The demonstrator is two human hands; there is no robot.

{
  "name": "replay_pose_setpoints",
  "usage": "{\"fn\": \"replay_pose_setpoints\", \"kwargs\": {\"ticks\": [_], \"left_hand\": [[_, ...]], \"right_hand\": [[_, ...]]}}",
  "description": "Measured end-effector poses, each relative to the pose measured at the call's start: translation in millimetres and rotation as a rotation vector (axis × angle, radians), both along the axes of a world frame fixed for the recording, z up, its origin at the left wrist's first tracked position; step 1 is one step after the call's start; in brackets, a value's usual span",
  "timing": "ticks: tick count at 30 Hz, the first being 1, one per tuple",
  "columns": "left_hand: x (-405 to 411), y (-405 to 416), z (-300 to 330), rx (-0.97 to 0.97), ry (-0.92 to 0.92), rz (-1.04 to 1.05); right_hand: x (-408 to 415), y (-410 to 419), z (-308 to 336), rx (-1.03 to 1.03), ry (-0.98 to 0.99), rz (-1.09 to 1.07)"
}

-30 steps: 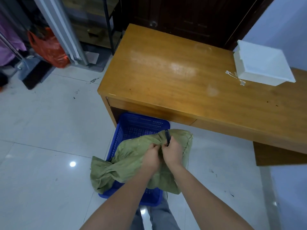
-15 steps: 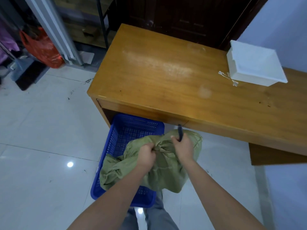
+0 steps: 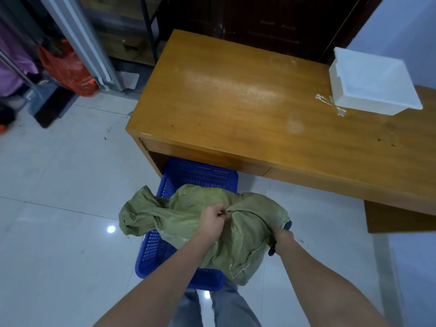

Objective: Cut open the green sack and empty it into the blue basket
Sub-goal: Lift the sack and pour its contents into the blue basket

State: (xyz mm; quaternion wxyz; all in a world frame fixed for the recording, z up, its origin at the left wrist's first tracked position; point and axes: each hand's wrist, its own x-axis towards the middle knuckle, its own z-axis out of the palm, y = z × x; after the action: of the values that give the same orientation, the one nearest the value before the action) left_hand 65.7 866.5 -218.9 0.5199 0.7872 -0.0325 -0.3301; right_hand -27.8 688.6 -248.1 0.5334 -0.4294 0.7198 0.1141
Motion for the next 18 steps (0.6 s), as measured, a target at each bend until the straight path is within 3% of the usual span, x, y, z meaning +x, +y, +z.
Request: {"fn": "replay_pose_setpoints", "kwargs": {"ticks": [5,10,14,18], "left_hand": [[4.7,7.1,3.8,-0.049,0.047,0.034],[19.9,24.1,-2.6,-0.037,0.071,0.199],[34.8,47.3,-17.4,-0.002,0.131,0.275],[40.5,60.3,-21.8,0.053,0.114,0.321]], "right_hand": [[7.1,-6.2,11.1,-0.02,-0.049,-0.102],[25.1,-17.4,33.4,-0.147,-0.265,-0.14],[47.1,-12.7,47.1,-0.156,-0.445,-0.089],[62.1,-1.3,48.3,-0.188,-0.487,0.046]]}}
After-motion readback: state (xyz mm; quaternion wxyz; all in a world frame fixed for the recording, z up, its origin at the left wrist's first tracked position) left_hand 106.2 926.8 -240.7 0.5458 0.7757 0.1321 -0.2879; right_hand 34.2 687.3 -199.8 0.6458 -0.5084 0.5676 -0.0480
